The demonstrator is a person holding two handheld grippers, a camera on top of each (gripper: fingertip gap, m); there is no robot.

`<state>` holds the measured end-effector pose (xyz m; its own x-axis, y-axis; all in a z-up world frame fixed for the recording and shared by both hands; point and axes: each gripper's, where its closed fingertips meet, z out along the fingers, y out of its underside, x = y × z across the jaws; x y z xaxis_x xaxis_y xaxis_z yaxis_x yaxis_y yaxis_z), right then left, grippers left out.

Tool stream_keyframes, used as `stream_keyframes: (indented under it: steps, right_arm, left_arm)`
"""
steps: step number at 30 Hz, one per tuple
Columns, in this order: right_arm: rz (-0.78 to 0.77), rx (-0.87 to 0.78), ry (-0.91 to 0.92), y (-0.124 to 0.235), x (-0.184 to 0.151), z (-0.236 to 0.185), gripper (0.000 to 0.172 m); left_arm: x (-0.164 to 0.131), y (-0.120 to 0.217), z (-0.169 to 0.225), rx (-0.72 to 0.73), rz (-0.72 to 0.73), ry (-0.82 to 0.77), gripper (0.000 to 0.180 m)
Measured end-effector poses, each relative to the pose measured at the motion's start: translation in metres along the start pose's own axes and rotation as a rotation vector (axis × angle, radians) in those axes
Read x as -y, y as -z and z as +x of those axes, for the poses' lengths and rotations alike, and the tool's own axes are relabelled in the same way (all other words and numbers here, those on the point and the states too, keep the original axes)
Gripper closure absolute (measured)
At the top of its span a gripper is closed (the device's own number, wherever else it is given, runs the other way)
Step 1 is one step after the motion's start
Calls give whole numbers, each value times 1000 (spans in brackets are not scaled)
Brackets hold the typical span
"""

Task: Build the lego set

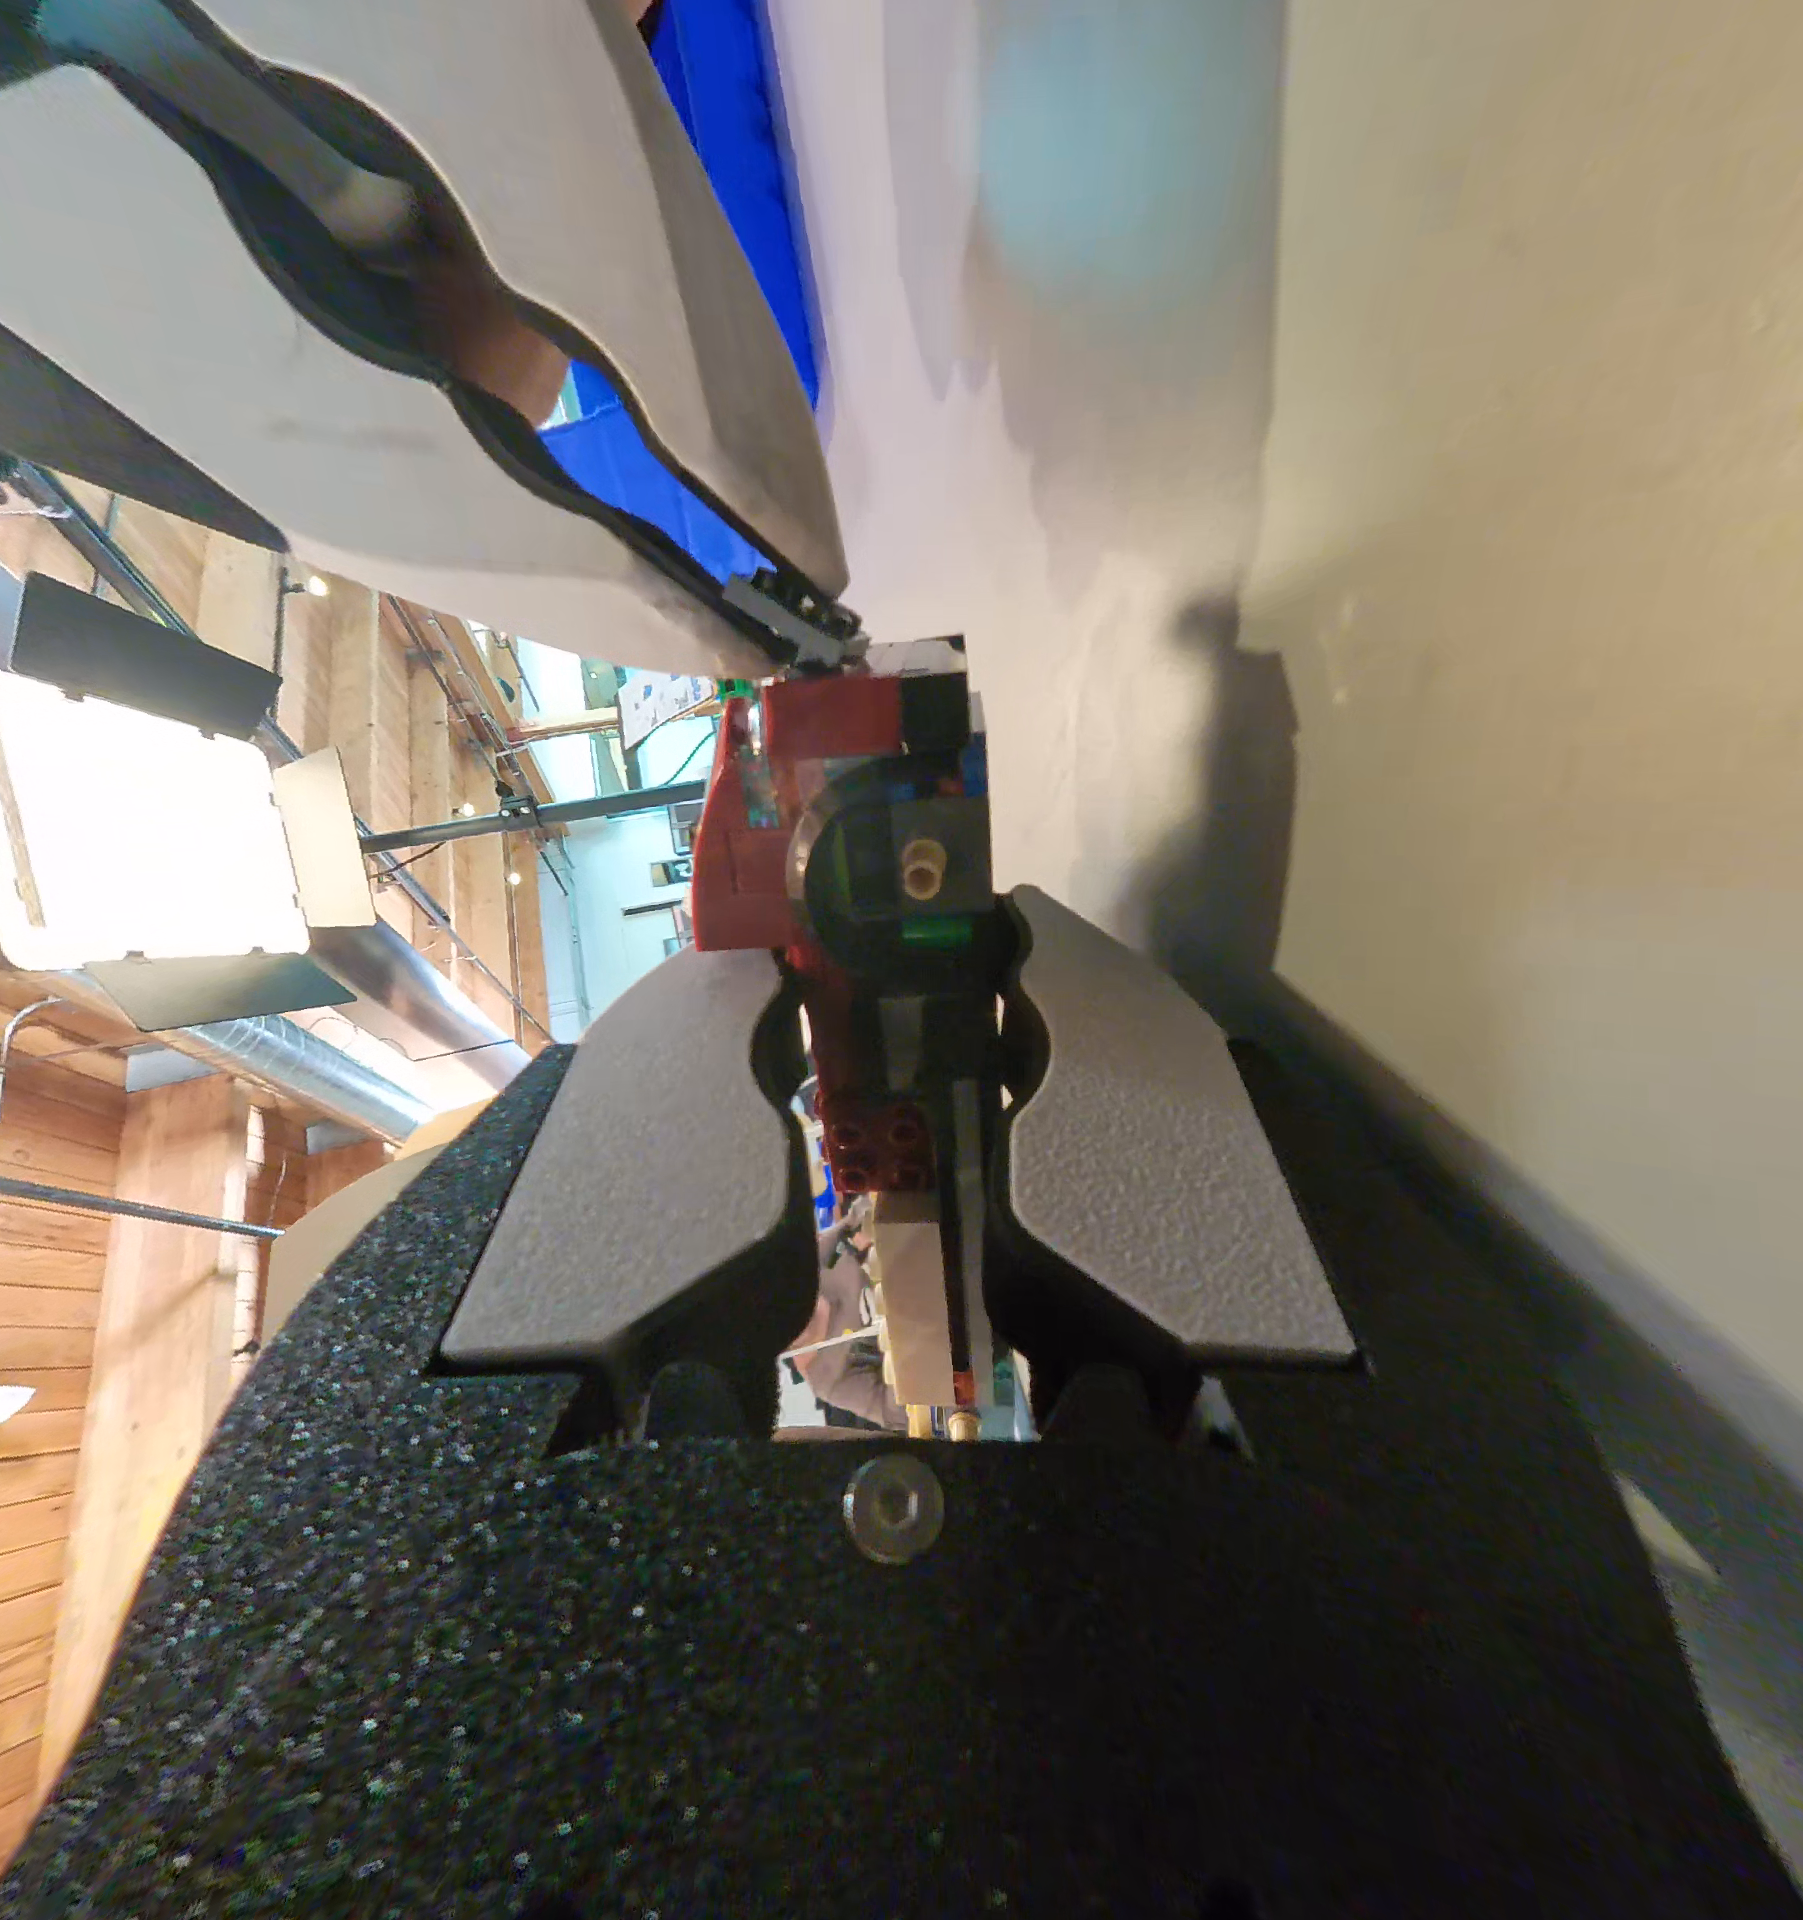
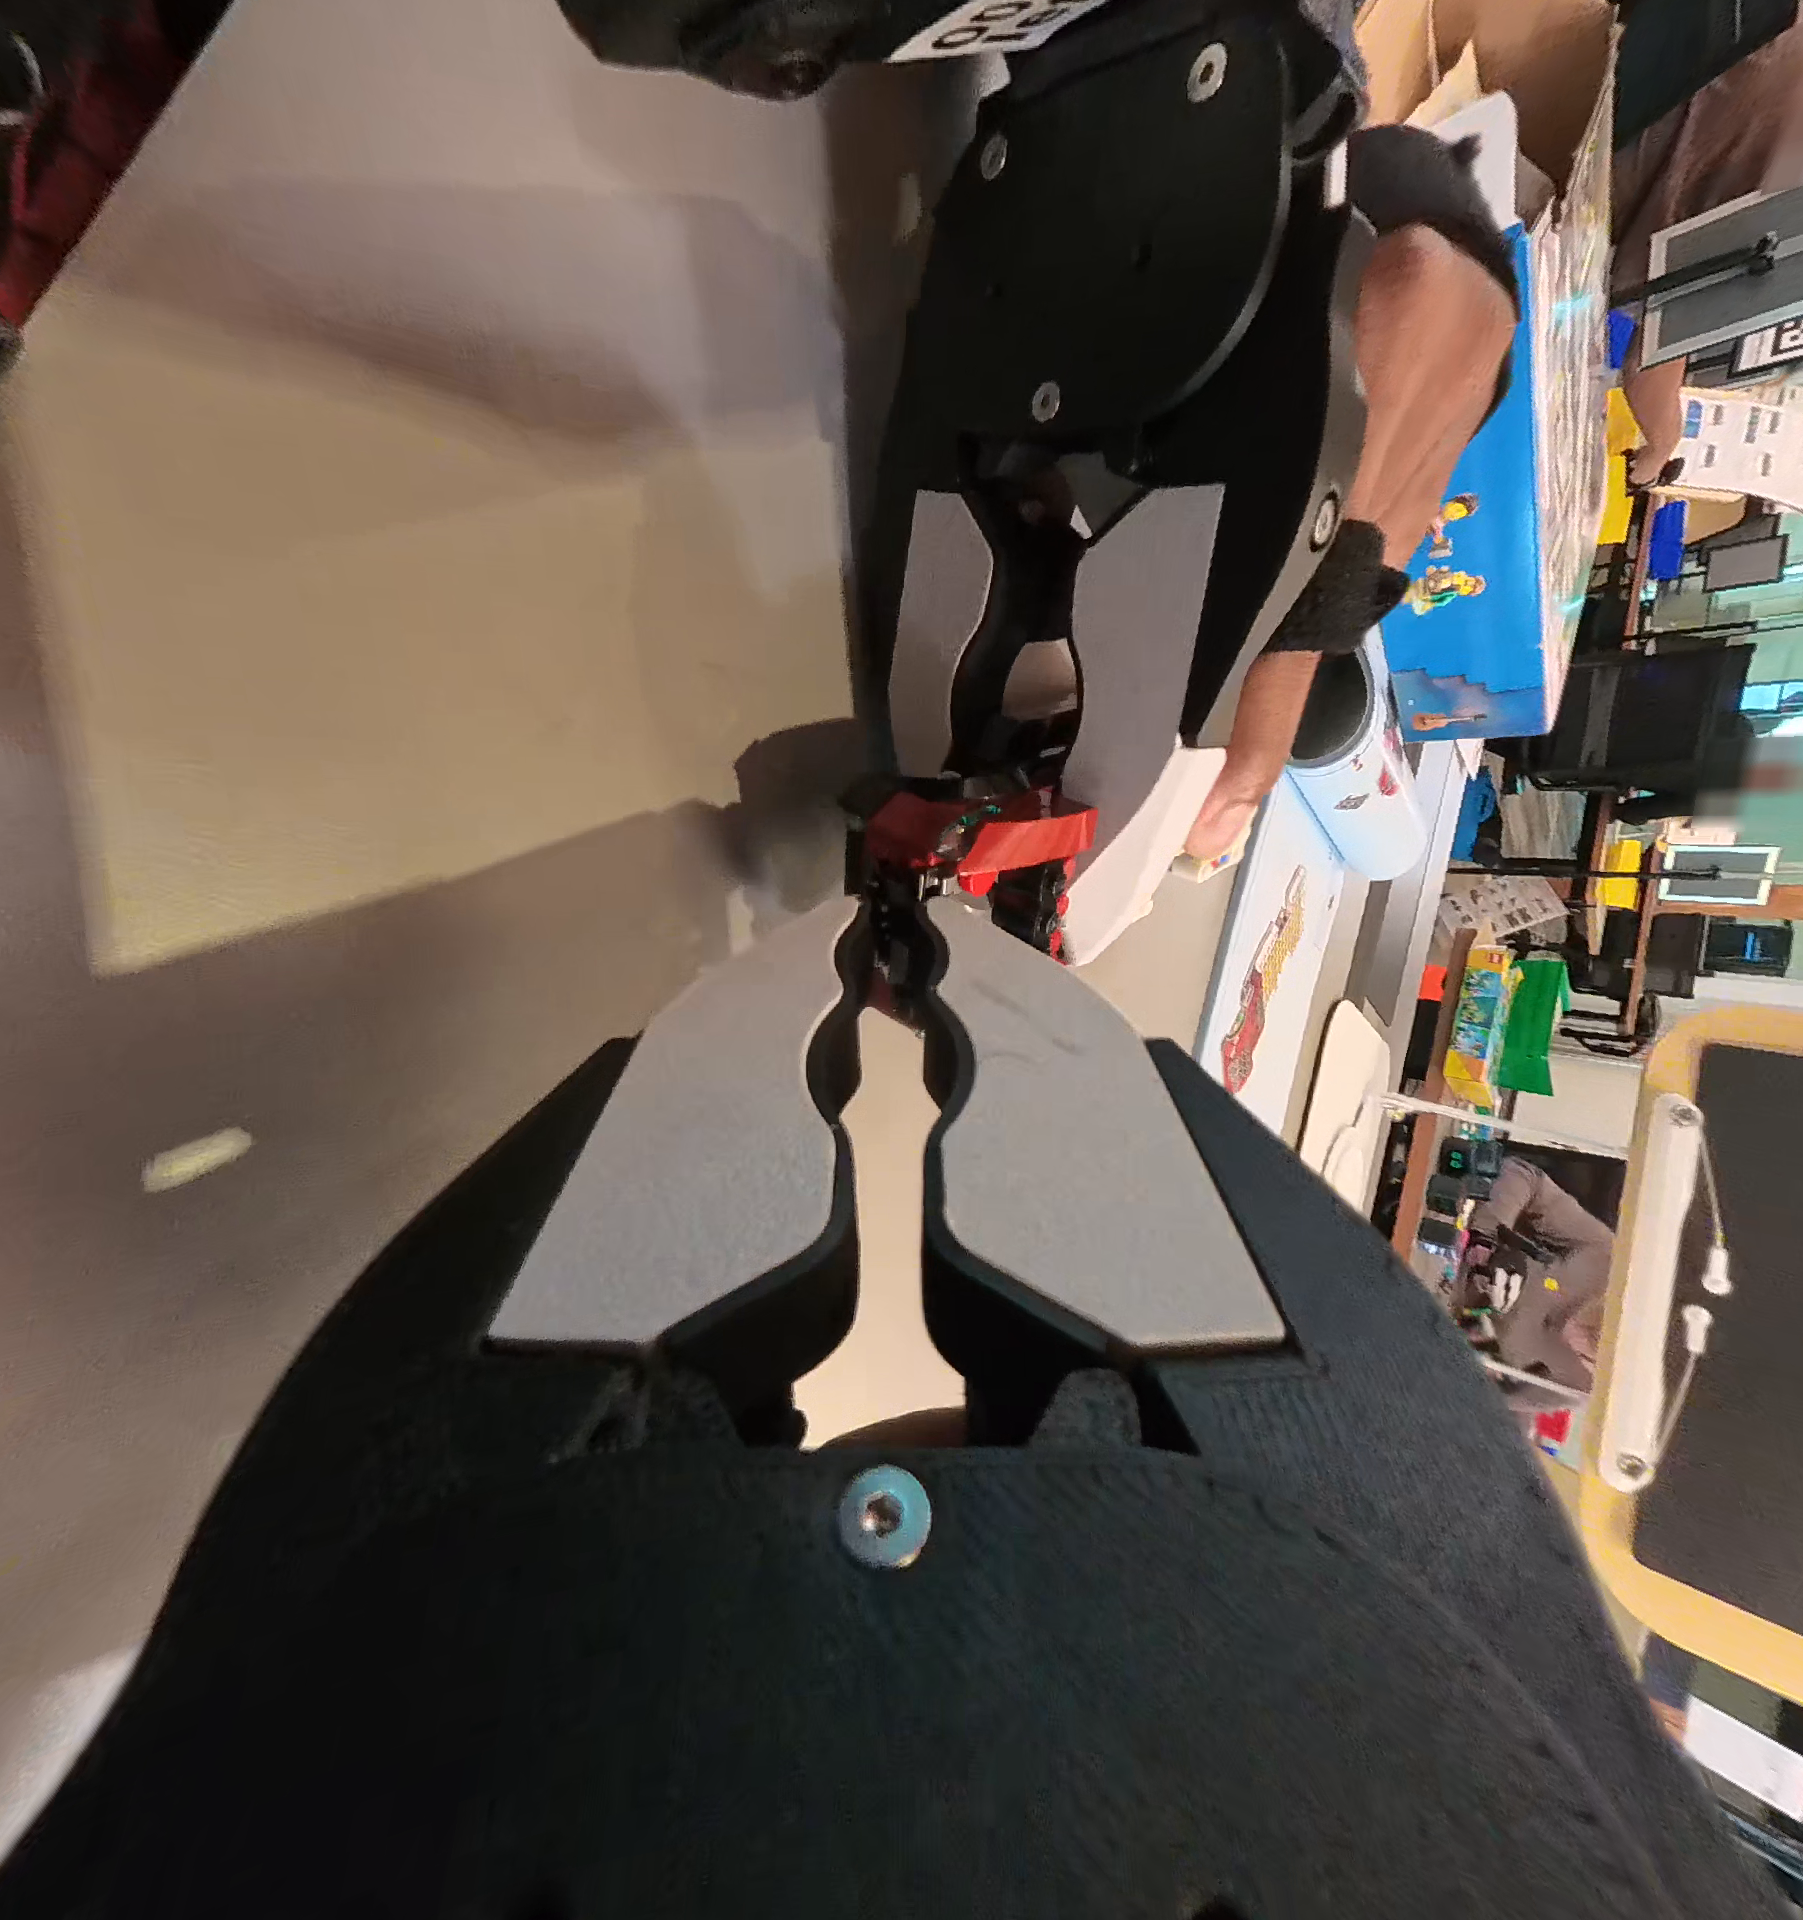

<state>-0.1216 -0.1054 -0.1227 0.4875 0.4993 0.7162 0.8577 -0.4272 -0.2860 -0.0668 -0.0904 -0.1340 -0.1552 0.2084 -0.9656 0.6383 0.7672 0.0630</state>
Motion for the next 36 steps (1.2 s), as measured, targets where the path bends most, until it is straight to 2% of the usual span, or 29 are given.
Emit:
stream_keyframes:
  steps: [21,36]
  right_arm:
    - [-78,-39,5,0,-5,3,161]
    - [16,-13,-149,2,-10,4,158]
  left_arm:
    - [-2,0,-6,21,-48,-79,147]
    - [-3,-2,-4,2,-43,-49,146]
